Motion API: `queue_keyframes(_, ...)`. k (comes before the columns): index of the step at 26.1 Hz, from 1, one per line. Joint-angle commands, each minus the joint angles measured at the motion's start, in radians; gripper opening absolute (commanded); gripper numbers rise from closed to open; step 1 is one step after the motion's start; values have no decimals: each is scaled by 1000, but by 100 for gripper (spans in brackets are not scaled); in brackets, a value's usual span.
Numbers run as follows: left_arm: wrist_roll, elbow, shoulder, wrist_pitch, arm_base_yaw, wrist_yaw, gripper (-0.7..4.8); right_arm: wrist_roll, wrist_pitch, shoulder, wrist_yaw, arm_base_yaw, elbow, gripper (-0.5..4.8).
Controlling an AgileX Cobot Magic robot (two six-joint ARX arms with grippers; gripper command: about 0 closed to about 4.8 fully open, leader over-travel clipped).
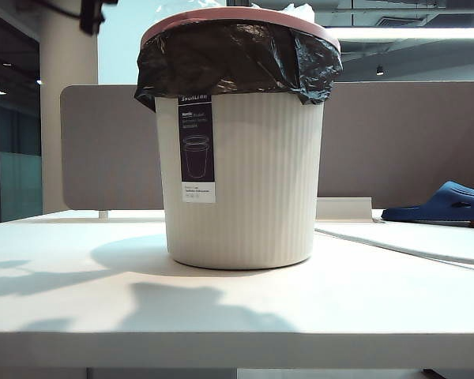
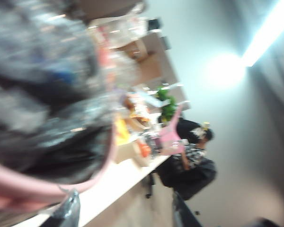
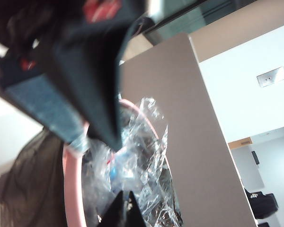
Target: Open the ring lid of the trash can, pull out the black garbage bag inside, and place it on the table.
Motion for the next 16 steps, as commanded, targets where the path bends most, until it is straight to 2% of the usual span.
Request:
queue_keyframes(1, 27, 3, -4, -55, -1, -20, 248, 34, -11, -21, 22, 9, 8, -1)
queue_keyframes(7, 27, 3, -8, -116, -1, -19, 252, 56, -119, -24, 26, 9, 8, -1)
queue_keyframes(16, 53, 3, -19, -143, -1, -29, 252, 82, -131, -24, 22, 9, 8, -1)
